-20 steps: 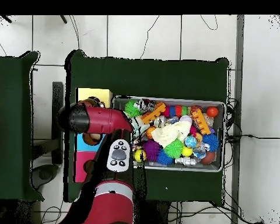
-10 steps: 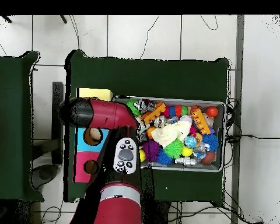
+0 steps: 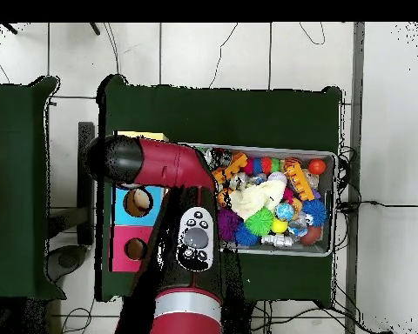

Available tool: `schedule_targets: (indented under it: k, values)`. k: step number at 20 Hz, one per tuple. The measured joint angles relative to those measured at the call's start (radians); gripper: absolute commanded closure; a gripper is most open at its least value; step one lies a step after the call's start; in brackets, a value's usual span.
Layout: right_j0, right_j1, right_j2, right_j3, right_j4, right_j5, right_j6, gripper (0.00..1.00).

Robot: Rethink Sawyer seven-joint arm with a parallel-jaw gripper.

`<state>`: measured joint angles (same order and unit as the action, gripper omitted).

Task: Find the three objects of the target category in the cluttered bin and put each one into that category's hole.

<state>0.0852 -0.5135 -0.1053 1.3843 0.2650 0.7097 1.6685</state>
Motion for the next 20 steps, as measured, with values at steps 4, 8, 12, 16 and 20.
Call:
schedule_targets:
  k: [4, 8, 12, 16, 20]
  values:
    - [-0.006, -0.006, -0.002, 0.001, -0.002, 0.018, 0.000, 0.00]
    - [-0.012, -0.018, -0.001, 0.017, -0.005, 0.018, 0.000, 0.00]
    - [-0.027, -0.040, -0.002, 0.044, -0.026, 0.018, 0.000, 0.00]
    - [-0.043, -0.055, -0.008, 0.065, -0.058, 0.018, 0.000, 0.00]
    - [-0.084, -0.073, -0.014, 0.100, -0.132, 0.015, 0.000, 0.00]
